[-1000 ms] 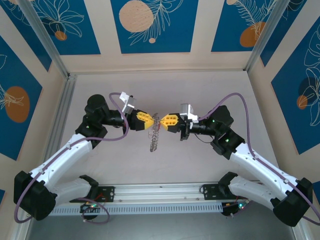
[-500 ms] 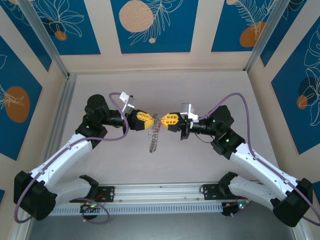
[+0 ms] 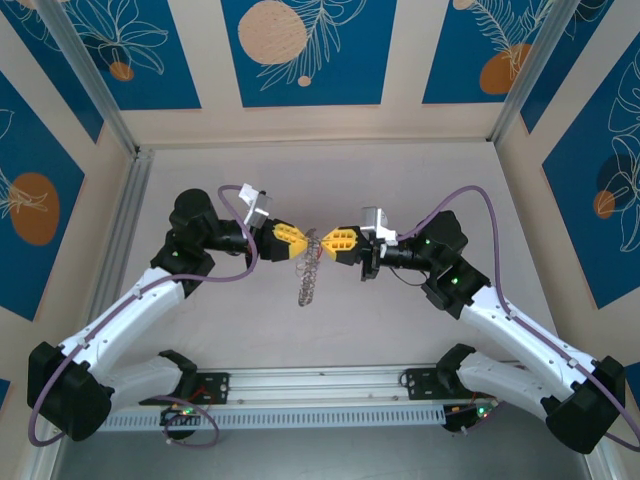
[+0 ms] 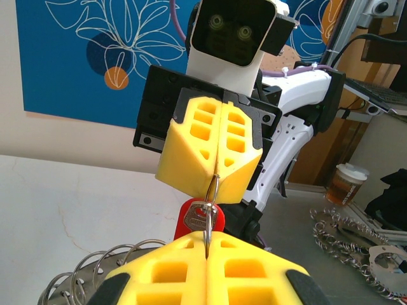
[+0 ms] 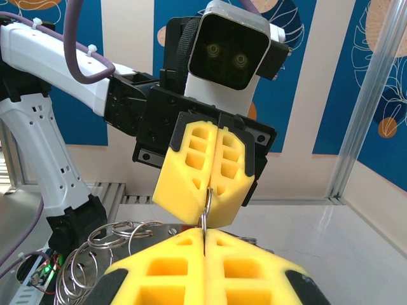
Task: Put the keys on the keyring
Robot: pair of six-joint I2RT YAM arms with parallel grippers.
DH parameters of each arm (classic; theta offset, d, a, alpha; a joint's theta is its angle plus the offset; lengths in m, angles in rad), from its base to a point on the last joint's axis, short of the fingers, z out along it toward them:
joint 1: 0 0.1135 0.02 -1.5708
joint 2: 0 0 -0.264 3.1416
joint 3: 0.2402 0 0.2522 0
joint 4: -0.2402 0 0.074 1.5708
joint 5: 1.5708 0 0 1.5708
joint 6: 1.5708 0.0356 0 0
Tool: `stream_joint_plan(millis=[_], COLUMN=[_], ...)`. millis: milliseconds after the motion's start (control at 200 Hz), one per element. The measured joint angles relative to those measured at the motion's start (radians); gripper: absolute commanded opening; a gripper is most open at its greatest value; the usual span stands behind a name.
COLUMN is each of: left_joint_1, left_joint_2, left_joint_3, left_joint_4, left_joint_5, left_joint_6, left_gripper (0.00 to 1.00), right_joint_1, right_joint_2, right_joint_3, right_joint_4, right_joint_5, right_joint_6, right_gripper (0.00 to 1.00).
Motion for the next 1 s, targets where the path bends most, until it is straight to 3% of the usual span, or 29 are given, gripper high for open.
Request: stream_joint_plan(millis=[1000], left_joint_1=[0.0], left_joint_2=[0.0], left_joint_3=[0.0], left_joint_4=[0.0], left_joint_5=[0.0], left_joint_6=[0.0], left_gripper=[0.0], right_joint_1=[0.007], right_joint_2=[0.012], right_joint_3=[0.0], right_joint_4=[0.004], right_joint_5=[-0.018], right_joint_6=[0.0], right_gripper=[0.0])
